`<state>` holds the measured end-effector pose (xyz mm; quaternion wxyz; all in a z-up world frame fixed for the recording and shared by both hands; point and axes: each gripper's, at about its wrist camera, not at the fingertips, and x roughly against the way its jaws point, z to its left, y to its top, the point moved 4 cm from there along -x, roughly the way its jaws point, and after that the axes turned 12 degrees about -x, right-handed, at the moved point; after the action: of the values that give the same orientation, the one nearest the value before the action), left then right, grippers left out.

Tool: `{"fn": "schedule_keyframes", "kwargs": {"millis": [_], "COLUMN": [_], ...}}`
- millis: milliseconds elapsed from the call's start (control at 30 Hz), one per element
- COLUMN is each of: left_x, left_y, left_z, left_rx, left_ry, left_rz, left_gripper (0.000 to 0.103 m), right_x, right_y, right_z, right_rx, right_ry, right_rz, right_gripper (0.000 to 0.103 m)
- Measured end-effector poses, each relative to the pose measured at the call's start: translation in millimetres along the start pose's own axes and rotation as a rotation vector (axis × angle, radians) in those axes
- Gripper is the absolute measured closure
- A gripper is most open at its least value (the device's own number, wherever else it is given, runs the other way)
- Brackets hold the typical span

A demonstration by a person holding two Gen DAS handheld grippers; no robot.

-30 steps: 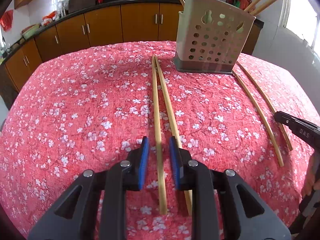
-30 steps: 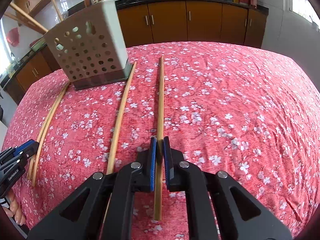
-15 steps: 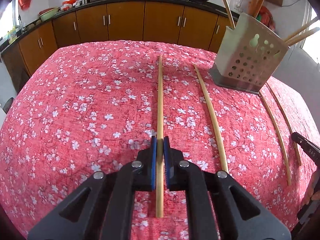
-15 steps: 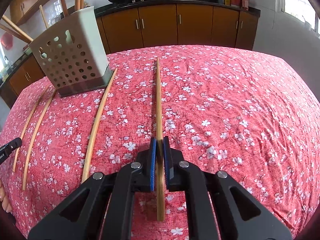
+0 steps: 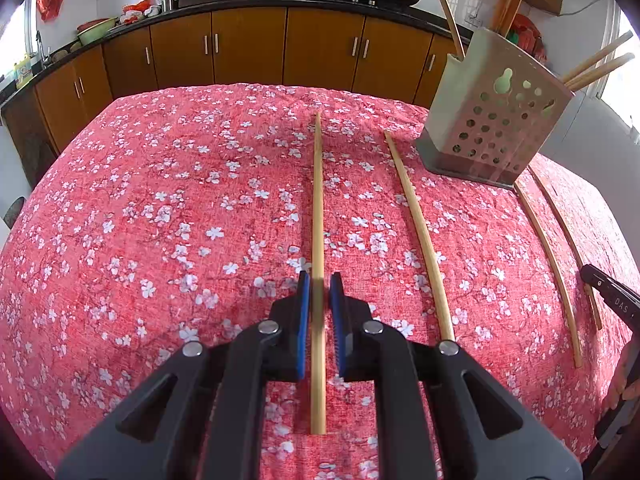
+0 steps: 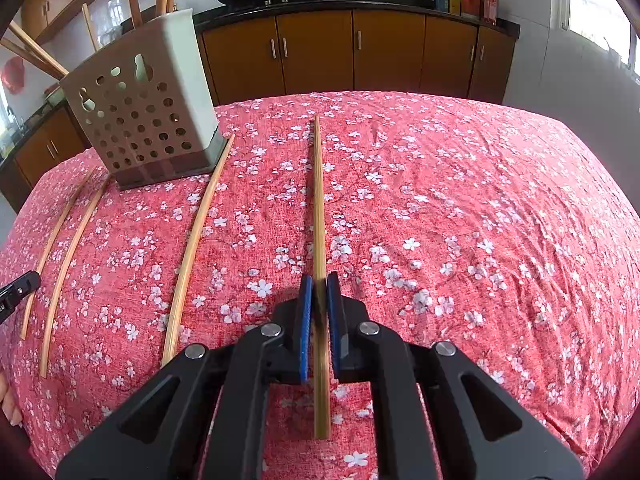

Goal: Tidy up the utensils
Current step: 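Hold both grasped chopsticks just above the table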

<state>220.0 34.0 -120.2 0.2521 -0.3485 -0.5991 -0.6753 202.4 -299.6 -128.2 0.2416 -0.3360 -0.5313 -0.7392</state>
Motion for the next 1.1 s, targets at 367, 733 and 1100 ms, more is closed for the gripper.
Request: {"fn": "schedule_keyframes", "kwargs": {"millis": [367, 733, 1100], "left_x": [-0.6, -0.7, -0.8], "left_y": [0.5, 0.1, 0.4], "left_z": [0.1, 1.9, 2.7], "left_rx": [0.001, 0.006, 0.007], "left_ry": [-0.001, -0.005, -0.005], "left_rz": [0.001, 0.0, 0.001], "left_gripper": [0.09, 0.09, 0.09], "right_x": [-1.8, -2.3, -2.2], "right_y": [1.6, 1.9, 1.9], "right_z": [0.5, 0.1, 0.5], "right_rx": [-0.005, -0.004, -0.005], "right_ry": [0.006, 0.004, 0.003], "right_rz": [0.003, 0.004, 0.004], "right_gripper": [0.094, 0.094, 0.093]}}
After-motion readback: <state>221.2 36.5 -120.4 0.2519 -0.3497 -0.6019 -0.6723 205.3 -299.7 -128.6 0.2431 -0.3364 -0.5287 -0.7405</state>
